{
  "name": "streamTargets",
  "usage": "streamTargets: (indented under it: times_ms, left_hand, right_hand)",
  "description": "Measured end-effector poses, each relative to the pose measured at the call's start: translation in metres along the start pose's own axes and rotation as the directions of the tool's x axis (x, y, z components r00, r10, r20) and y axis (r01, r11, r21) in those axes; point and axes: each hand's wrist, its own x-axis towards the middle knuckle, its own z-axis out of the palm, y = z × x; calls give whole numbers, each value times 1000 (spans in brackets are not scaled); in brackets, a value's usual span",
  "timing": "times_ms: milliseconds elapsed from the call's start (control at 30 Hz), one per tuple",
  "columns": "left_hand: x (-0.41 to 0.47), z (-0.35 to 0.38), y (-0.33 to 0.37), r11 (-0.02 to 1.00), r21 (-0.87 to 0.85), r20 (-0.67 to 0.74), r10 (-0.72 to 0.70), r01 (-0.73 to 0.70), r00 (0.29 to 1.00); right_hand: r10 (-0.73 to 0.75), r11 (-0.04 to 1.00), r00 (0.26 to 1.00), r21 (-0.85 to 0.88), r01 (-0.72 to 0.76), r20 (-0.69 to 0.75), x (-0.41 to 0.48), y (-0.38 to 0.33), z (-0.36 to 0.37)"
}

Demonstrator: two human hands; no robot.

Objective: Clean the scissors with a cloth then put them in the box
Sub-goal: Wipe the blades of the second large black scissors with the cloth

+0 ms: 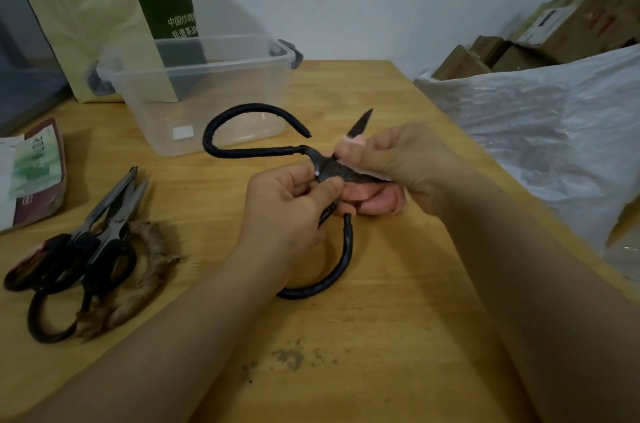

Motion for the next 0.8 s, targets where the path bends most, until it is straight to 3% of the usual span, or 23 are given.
streamTargets:
  times_ms: [67, 233, 433, 500, 600, 700, 800]
  left_hand:
    - [1, -2, 0, 1000, -3, -7, -9, 9, 1000]
    - [1, 1, -2, 999, 40, 42, -21, 19, 999]
    - [0, 0, -2, 998, 63, 48, -30, 27, 998]
    - [0, -1, -1, 997, 67, 34, -44, 41, 998]
    - [4, -5, -1, 996, 69, -26, -55, 57, 998]
    - [6, -7, 1, 995, 72, -67, -68, 73, 995]
    - [6, -7, 2, 992, 80, -78, -90, 97, 993]
  right_hand:
    - [26, 999, 998, -33, -24, 55, -3, 0, 6]
    - [-73, 986, 964, 125, 108, -256, 8, 0, -2]
    - [37, 945, 878, 303, 125, -477, 23, 4, -15]
    - [19, 920, 839, 338, 197, -543, 22, 6, -30]
    - [-143, 933, 803, 191, 305, -579, 16, 6, -40]
    - [-203, 935, 783, 122, 334, -588, 7, -4, -39]
    - [-372, 926, 784, -142, 349, -497, -3, -12, -26]
